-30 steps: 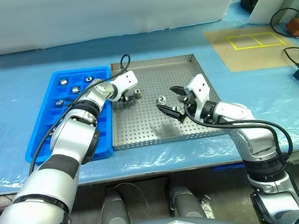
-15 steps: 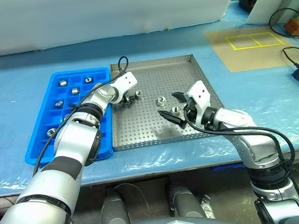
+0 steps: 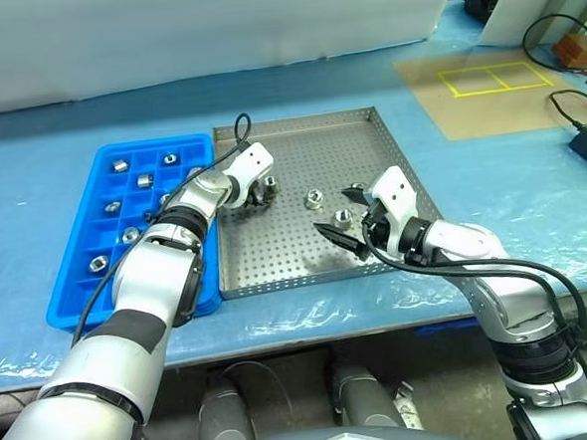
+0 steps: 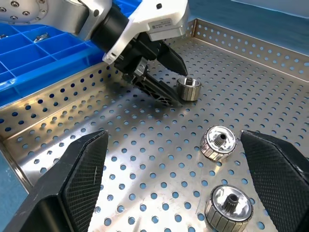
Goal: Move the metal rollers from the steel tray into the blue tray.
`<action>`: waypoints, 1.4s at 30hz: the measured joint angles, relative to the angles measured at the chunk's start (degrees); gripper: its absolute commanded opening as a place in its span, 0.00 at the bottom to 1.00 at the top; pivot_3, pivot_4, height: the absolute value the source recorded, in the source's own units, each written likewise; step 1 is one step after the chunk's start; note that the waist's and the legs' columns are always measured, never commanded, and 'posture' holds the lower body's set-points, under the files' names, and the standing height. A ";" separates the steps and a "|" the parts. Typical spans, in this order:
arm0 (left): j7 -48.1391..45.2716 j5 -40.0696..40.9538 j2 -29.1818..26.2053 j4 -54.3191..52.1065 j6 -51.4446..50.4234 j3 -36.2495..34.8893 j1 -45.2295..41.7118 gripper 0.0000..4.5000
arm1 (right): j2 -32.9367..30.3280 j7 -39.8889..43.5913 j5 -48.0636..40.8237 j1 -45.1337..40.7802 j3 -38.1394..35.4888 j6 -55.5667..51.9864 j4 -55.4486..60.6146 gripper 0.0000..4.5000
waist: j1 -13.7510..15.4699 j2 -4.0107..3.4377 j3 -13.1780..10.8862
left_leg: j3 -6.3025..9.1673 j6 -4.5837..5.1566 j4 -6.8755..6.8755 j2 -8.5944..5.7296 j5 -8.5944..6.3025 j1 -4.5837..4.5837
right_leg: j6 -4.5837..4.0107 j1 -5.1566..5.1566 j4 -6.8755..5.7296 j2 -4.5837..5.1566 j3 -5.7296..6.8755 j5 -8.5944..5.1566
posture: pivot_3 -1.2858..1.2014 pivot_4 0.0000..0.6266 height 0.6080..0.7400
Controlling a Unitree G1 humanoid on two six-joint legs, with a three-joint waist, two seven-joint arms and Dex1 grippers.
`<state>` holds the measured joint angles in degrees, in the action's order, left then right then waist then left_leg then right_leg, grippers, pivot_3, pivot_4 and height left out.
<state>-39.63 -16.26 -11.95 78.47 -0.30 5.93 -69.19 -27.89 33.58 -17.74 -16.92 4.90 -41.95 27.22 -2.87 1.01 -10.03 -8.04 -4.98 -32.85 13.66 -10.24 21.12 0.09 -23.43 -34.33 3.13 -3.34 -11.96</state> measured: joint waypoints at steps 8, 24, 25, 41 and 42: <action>2.43 -0.26 -0.05 -0.09 -0.32 0.07 0.75 0.76 | -0.86 -0.21 0.01 0.46 0.00 -0.05 0.22 1.00 | -0.88 -0.06 0.04 | -0.06 0.10 -0.01 -0.05 -0.06 -0.05 | 0.02 0.26 0.29 0.13 0.05 0.02 | 0.23 0.24 1.00; 0.89 -0.85 0.11 -0.31 0.85 0.77 1.31 0.32 | -0.97 -1.13 -0.10 0.50 0.34 -0.55 0.49 1.00 | -1.62 -0.35 0.21 | -0.32 0.46 -0.08 -0.04 -0.26 0.06 | 0.07 0.25 0.57 0.23 -0.02 0.09 | 0.24 0.24 1.00; 0.69 -0.72 0.04 -0.31 0.83 0.52 1.31 0.26 | -0.94 -1.13 -0.11 0.39 0.42 -0.54 0.47 1.00 | -1.70 -0.35 0.21 | -0.32 0.46 -0.08 -0.04 -0.27 0.05 | 0.07 0.25 0.57 0.23 -0.02 0.09 | 0.25 0.24 1.00; -7.90 1.53 -1.63 -0.28 0.44 -1.79 1.02 0.04 | 0.27 -0.12 -0.19 -1.47 1.84 0.73 -1.72 1.00 | -2.60 -0.36 0.19 | -0.38 0.46 0.33 -0.01 -0.27 0.18 | 0.11 0.05 0.88 0.15 0.02 0.08 | 0.26 0.24 1.00; -8.32 1.57 -1.82 -0.28 0.29 -1.84 0.97 0.08 | 0.29 -0.09 -0.17 -1.58 2.05 0.79 -1.82 1.00 | -2.61 -0.36 0.19 | -0.39 0.46 0.36 -0.01 -0.27 0.16 | 0.11 0.05 0.89 0.15 0.02 0.08 | 0.26 0.24 1.00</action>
<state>-47.95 -14.69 -13.76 78.19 -0.01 4.09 -68.22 -27.60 33.49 -17.90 -18.50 6.95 -41.16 25.40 -5.48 0.65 -9.84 -8.43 -4.51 -32.49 13.65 -10.51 21.28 0.20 -23.38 -33.44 3.28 -3.32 -11.89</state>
